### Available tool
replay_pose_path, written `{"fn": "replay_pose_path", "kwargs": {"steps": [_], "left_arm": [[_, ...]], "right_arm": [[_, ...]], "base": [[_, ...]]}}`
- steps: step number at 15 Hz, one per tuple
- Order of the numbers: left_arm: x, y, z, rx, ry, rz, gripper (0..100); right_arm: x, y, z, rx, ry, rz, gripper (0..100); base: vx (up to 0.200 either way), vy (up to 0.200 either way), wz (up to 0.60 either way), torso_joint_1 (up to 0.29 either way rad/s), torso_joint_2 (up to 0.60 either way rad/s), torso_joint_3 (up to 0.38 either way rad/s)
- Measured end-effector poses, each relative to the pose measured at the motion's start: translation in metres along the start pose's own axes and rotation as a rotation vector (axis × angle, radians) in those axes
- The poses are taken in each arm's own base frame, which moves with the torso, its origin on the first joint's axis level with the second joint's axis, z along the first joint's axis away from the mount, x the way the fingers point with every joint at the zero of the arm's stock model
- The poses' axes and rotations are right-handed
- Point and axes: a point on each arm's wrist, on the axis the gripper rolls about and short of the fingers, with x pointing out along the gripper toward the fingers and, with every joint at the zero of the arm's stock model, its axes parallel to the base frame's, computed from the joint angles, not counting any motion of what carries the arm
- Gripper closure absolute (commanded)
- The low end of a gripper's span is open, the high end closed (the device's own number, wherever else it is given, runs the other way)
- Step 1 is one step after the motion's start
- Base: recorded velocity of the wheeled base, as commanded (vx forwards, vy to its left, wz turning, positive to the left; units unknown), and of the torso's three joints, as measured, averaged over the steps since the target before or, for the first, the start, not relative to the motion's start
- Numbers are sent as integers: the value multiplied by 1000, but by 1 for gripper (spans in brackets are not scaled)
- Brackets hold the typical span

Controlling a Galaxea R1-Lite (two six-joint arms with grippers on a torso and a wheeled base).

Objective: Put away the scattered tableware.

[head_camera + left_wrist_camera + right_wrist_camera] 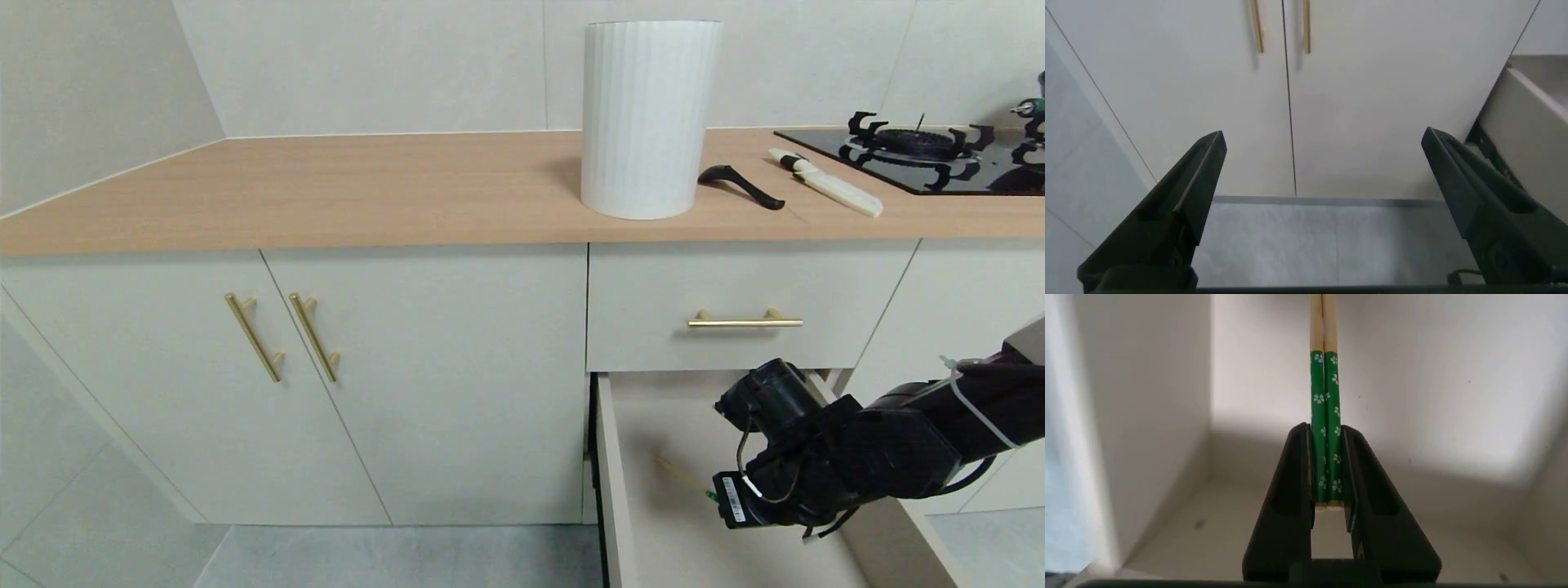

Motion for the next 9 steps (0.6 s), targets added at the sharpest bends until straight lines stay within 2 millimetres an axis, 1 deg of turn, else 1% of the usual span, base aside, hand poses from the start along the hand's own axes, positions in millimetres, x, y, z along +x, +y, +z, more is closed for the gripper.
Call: {"fn": "replay_pose_path", "kwargs": {"steps": [2, 5, 9], "left_arm": [[0, 0, 0, 0, 0, 0, 0], [0, 0, 0, 0, 0, 0, 0], [0, 0, 0, 0, -1, 0, 0]], "right_arm": [[0, 0, 0, 0, 1, 0, 100], [-2, 2, 4, 4, -44, 16, 100], [-4, 4, 14, 31, -269, 75, 100]], "base": [[0, 0, 0, -29, 154, 117], [0, 0, 0, -6, 22, 14], [0, 0, 0, 0, 0, 0]]}}
